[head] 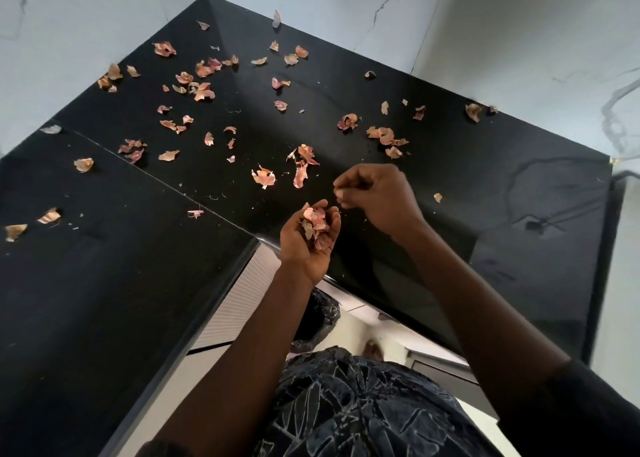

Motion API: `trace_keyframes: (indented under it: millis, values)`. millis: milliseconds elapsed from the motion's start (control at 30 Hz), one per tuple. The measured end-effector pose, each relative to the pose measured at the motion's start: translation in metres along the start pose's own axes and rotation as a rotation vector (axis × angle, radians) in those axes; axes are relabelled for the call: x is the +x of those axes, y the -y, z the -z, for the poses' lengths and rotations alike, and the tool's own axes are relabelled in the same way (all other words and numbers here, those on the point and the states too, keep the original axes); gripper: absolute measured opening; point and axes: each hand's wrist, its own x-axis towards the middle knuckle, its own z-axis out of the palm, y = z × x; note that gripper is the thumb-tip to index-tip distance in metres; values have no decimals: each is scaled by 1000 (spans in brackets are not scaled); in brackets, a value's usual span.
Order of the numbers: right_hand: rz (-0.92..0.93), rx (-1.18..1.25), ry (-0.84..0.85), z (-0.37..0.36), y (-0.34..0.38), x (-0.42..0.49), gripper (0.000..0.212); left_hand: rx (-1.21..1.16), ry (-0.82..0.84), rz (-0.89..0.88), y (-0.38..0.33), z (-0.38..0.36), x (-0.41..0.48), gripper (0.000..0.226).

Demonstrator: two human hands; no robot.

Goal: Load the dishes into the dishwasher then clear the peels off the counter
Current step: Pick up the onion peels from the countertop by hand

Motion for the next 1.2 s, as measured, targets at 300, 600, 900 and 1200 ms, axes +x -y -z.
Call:
trace_keyframes:
  millis: [300,600,900,1200]
  values:
    - [-385,-361,-469,93,-125,14,17,14,23,-16,2,6,-3,38]
    - [-243,-598,-317,79,-157,1,15,18,17,-15,3,5,-4,37]
    - [-289,-672,-268,58,-131,9,14,-15,-4,-61,-13,11,0,37]
    - [-342,17,-305,-13,-86,22,8,23,6,-12,-42,16,2,37]
